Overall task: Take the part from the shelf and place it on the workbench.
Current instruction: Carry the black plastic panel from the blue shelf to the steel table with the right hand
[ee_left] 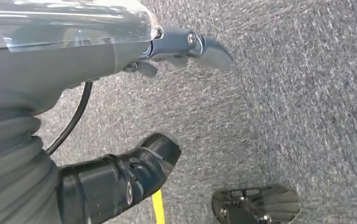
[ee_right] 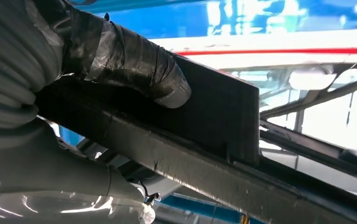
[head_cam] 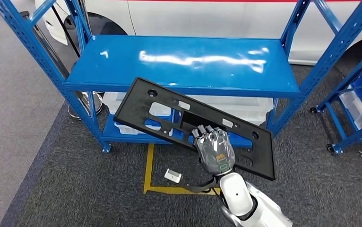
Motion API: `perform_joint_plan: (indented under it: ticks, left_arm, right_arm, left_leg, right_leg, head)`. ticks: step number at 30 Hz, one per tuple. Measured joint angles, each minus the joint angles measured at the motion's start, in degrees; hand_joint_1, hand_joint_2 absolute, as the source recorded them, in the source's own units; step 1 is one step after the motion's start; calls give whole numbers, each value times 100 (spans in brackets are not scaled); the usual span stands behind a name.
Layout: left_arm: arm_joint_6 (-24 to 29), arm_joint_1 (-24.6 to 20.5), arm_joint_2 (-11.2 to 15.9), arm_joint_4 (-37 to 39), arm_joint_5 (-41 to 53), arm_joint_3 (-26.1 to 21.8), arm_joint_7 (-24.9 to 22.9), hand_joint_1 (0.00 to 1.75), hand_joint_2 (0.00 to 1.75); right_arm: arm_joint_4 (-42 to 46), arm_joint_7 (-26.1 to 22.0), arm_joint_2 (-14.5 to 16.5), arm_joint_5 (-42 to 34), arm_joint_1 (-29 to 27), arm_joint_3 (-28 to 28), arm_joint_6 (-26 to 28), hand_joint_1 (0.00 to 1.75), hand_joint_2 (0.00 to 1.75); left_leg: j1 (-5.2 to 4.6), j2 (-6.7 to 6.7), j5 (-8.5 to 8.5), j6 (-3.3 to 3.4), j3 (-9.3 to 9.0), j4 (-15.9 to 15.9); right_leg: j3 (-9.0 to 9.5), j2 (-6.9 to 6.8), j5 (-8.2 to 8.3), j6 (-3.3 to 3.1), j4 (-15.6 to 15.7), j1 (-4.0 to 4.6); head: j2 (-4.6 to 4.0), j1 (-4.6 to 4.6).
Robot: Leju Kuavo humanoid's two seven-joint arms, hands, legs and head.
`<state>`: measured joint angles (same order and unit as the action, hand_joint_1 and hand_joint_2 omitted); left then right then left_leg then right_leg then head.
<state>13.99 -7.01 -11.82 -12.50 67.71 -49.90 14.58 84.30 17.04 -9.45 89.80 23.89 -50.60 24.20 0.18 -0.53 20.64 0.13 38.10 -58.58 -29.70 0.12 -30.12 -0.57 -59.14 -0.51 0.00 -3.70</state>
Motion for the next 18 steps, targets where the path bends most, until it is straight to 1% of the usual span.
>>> perform_joint_plan:
  ticks: [1,2,3,4,5,6,7,8,9,10,11,12,13,14,15,16,17,18]
  left_arm:
    - [-1,11,1,0,-4,-1,-1,0,175]
    - [-1,23,1,0,-8,-2,-1,0,175]
    - [-1,31,2,0,-9,-2,-1,0,175]
    - [-1,34,1,0,-10,-2,-1,0,175]
    - [-1,34,1,0,-11,-2,0,0,175]
    - [-2,31,0,0,-11,-2,0,0,175]
    - [-2,30,0,0,-12,-2,0,0,175]
    - [-2,30,1,0,-14,-2,0,0,175]
    - [-2,29,1,0,-16,-2,1,0,175]
    - [-2,24,3,0,-19,-2,3,0,175]
    - [-1,13,5,0,-21,-2,8,0,175]
    - [1,0,7,0,-22,-2,15,0,175]
    - [2,-13,9,0,-23,-2,27,0,175]
    - [2,-19,10,0,-23,-2,42,0,175]
    - [3,-16,10,0,-24,-3,55,0,175]
    - [3,-9,8,0,-25,-3,66,0,175]
    - [4,-3,7,0,-26,-4,72,0,175]
    - [5,1,5,0,-27,-4,76,0,175]
  right_arm:
    - [0,-4,3,0,-9,12,6,175,175]
    - [1,-8,9,-1,-20,25,10,175,175]
    - [3,-11,19,-1,-30,43,15,175,175]
    - [7,-12,28,-1,-38,61,23,175,175]
    - [9,-12,36,-1,-46,78,31,175,175]
    - [12,-13,39,0,-57,92,36,175,175]
    - [12,-14,40,0,-69,101,40,175,175]
    - [12,-18,40,0,-82,108,39,175,175]
    - [12,-22,40,0,-92,113,38,175,175]
    - [12,-30,44,-1,-98,118,37,175,175]
    - [13,-42,48,-1,-101,125,37,175,175]
    - [13,-53,55,-1,-102,133,37,175,175]
    - [13,-66,62,-1,-103,142,38,175,175]
    - [12,-81,69,-1,-107,150,38,175,175]
    - [11,-99,78,-1,-119,158,39,175,175]
    - [12,-120,89,-4,-141,172,43,175,175]
    - [12,-144,102,-13,-170,193,48,175,175]
    - [12,-167,115,-30,-205,220,55,175,175]
  left_leg:
    - [12,6,74,-35,42,-43]
    - [25,11,266,-67,105,-174]
    - [39,14,561,-96,186,-413]
    - [45,15,897,-124,270,-746]
    - [51,15,1151,-146,334,-1110]
    - [53,15,1267,-161,353,-1427]
    - [53,15,1238,-167,308,-1613]
    - [53,16,1101,-164,180,-1620]
    - [52,18,935,-148,-46,-1431]
    - [49,24,845,-119,-369,-1061]
    - [37,31,854,-85,-722,-587]
    - [24,36,925,-52,-1000,-177]
    - [5,40,1012,-20,-1174,113]
    - [-11,39,1051,8,-1229,252]
    - [-5,34,1020,45,-1207,275]
    - [0,24,966,92,-1179,290]
    - [10,11,905,144,-1147,302]
    - [19,0,840,186,-1102,313]
  right_leg:
    - [-56,-10,67,-56,3,-3]
    - [-129,-22,144,-105,14,-14]
    - [-216,-32,227,-141,21,-24]
    - [-311,-33,306,-160,19,-22]
    - [-407,-34,383,-165,15,-20]
    - [-505,-36,459,-161,10,-17]
    - [-604,-38,530,-153,4,-15]
    - [-694,-40,597,-143,-3,-15]
    - [-778,-40,663,-130,-8,-15]
    - [-845,-38,724,-113,-14,-14]
    - [-895,-35,781,-89,-20,-9]
    - [-928,-35,835,-58,-19,-5]
    - [-943,-39,887,-22,-11,-5]
    - [-948,-43,938,17,6,-8]
    - [-953,-46,979,57,21,-13]
    - [-974,-42,958,89,-5,-21]
    - [-1028,-35,843,112,-127,-25]
    - [-1124,-29,639,128,-373,-28]
  head:
    - [0,4]
    - [0,8]
    - [0,15]
    - [0,21]
    - [0,24]
    - [0,25]
    - [0,25]
    - [0,25]
    - [0,26]
    - [0,26]
    - [0,26]
    - [0,26]
    - [0,24]
    - [0,23]
    - [0,21]
    - [0,20]
    - [0,17]
    - [0,15]
